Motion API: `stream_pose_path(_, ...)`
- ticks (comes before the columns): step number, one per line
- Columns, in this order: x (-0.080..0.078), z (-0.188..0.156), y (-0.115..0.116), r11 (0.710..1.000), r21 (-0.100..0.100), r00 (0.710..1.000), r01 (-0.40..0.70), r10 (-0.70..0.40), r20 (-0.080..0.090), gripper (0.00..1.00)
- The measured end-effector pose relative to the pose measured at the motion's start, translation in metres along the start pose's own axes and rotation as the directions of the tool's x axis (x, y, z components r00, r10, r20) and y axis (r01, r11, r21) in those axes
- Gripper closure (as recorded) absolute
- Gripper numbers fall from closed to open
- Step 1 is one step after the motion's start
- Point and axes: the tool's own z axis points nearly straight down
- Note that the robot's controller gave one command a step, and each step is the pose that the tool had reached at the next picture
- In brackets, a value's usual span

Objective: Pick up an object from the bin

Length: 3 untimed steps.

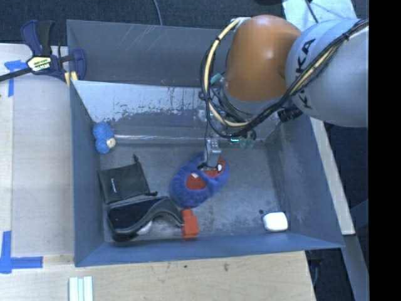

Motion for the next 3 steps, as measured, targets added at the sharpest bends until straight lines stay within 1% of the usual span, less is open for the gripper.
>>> stream_pose_path(1,-0.0015,0.1178,0.0125,0.967,0.001,0.967,0.256,-0.256,0.001,0.0)
stream_pose_path(2,-0.0057,0.1123,0.0128,0.968,0.002,0.968,0.252,-0.252,0.016,1.0)
stream_pose_path(3,-0.0046,0.1141,0.0124,0.968,0.001,0.968,0.252,-0.252,0.012,0.0)
